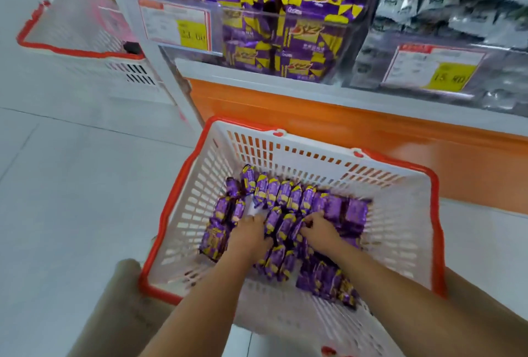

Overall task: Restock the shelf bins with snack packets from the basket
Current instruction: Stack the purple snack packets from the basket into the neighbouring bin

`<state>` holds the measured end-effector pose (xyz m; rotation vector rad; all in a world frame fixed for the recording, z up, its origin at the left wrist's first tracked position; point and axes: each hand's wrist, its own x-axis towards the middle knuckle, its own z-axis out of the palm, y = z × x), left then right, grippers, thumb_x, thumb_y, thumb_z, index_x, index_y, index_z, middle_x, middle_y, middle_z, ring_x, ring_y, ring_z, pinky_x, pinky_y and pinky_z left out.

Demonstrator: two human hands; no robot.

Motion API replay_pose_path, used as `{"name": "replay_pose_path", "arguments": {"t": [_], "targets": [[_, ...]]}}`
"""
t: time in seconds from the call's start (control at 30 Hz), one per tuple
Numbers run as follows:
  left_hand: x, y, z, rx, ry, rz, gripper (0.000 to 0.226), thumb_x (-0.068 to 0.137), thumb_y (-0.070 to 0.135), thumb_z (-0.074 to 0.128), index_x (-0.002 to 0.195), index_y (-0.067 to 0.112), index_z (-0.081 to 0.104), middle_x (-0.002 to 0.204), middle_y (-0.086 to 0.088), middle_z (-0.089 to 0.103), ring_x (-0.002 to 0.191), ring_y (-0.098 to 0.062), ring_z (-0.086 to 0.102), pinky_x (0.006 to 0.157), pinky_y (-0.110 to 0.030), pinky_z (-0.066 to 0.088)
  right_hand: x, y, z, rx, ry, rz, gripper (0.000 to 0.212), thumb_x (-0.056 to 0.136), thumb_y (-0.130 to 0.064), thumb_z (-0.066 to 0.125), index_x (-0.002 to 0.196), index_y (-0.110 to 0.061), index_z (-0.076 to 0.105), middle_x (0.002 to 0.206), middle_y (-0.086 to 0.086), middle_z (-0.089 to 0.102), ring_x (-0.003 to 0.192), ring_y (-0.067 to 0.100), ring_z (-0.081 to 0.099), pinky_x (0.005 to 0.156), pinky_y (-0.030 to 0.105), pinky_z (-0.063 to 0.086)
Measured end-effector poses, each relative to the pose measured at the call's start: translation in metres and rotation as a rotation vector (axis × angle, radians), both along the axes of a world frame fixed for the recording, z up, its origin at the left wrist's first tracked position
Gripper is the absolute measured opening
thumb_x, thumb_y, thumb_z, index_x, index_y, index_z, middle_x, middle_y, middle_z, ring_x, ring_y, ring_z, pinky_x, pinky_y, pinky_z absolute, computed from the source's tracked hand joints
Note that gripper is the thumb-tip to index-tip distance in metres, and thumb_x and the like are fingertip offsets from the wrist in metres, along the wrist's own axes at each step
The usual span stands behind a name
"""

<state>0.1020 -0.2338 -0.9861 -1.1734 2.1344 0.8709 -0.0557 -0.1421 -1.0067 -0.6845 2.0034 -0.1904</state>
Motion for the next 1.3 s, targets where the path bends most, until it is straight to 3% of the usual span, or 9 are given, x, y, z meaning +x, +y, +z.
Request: {"name": "replay_pose_path", "arguments": {"t": [0.17,0.43,0.63,0.77,0.87,0.93,1.1,1.17,1.3], "targets": [[-0.019,0.012,-0.030,-0.124,-0.049,-0.022,0.092,0.090,0.057,0.054,0.153,0.005,0.010,0.151,-0.011,0.034,0.139,-0.029,0.032,0.113,-0.045,0.027,0.000,0.009,-0.016,-0.108,0.022,-0.019,0.026,0.093,-0.009,0.053,0.120,-0.009,0.054,0.091,0.002,0.054,0.084,0.018,0.051,0.066,0.025,0.033],[-0.038,0.017,-0.049,-0.244,-0.107,-0.017,0.076,0.086,0.059,0.058,0.136,0.008,0.033,0.139,-0.008,0.046,0.133,-0.026,0.039,0.109,-0.049,0.026,-0.016,0.023,-0.019,-0.179,-0.040,-0.105,0.032,0.091,0.001,0.048,0.101,-0.026,0.062,0.065,-0.008,0.053,0.058,0.014,0.049,0.059,0.030,0.041],[-0.035,0.004,-0.038,-0.246,-0.068,0.047,0.077,0.082,0.061,0.057,0.132,0.006,0.039,0.112,-0.007,0.063,0.109,-0.027,0.057,0.104,-0.047,0.028,-0.015,0.018,-0.011,-0.134,-0.112,-0.082,0.026,0.099,-0.008,0.044,0.118,-0.018,0.058,0.081,-0.005,0.055,0.066,0.017,0.052,0.054,0.024,0.039],[-0.027,-0.010,-0.014,0.027,0.050,0.249,0.089,0.083,0.063,0.058,0.139,0.000,0.031,0.120,-0.013,0.062,0.110,-0.030,0.059,0.103,-0.045,0.038,-0.012,0.007,0.006,-0.165,-0.184,-0.190,0.028,0.100,-0.019,0.048,0.126,-0.010,0.054,0.107,0.007,0.057,0.084,0.023,0.059,0.068,0.027,0.047],[-0.014,-0.024,0.021,0.375,0.400,0.571,0.039,0.077,0.039,0.071,0.092,0.005,0.060,0.075,-0.004,0.064,0.070,-0.015,0.061,0.077,-0.036,0.052,-0.004,-0.008,0.035,-0.133,-0.459,-0.360,0.044,0.090,-0.044,0.061,0.126,-0.020,0.053,0.139,0.004,0.043,0.102,0.023,0.060,0.066,0.025,0.053],[-0.005,-0.028,0.044,0.469,0.518,0.606,0.027,0.085,0.017,0.064,0.065,0.008,0.047,0.059,0.000,0.047,0.055,-0.011,0.043,0.064,-0.026,0.038,0.005,-0.017,0.061,-0.141,-0.642,-0.386,0.044,0.092,-0.048,0.059,0.129,-0.024,0.052,0.141,-0.004,0.039,0.110,0.020,0.058,0.070,0.026,0.053],[0.007,-0.022,0.122,0.501,0.761,0.644,0.006,0.083,0.002,0.057,0.086,0.003,0.062,0.068,0.002,0.063,0.063,-0.010,0.057,0.059,-0.016,0.045,0.024,-0.024,0.116,-0.378,-0.700,-0.336,0.051,0.089,-0.037,0.067,0.135,-0.025,0.049,0.134,-0.001,0.058,0.118,0.017,0.059,0.092,0.033,0.053],[0.012,-0.019,0.151,0.471,0.824,0.653,0.022,0.090,-0.007,0.049,0.088,0.007,0.066,0.072,0.005,0.070,0.069,-0.010,0.064,0.061,-0.014,0.047,0.028,-0.024,0.143,-0.487,-0.619,-0.286,0.040,0.090,-0.032,0.068,0.127,-0.031,0.054,0.124,-0.002,0.063,0.113,0.016,0.062,0.095,0.036,0.053],[0.028,-0.018,0.193,0.438,0.912,0.734,0.031,0.088,0.024,0.068,0.117,0.020,0.058,0.103,0.006,0.069,0.089,-0.005,0.064,0.070,-0.020,0.046,0.028,-0.022,0.196,-0.641,-0.432,-0.120,0.047,0.087,-0.034,0.071,0.130,-0.034,0.051,0.121,-0.007,0.061,0.111,0.016,0.061,0.099,0.038,0.050]]}}
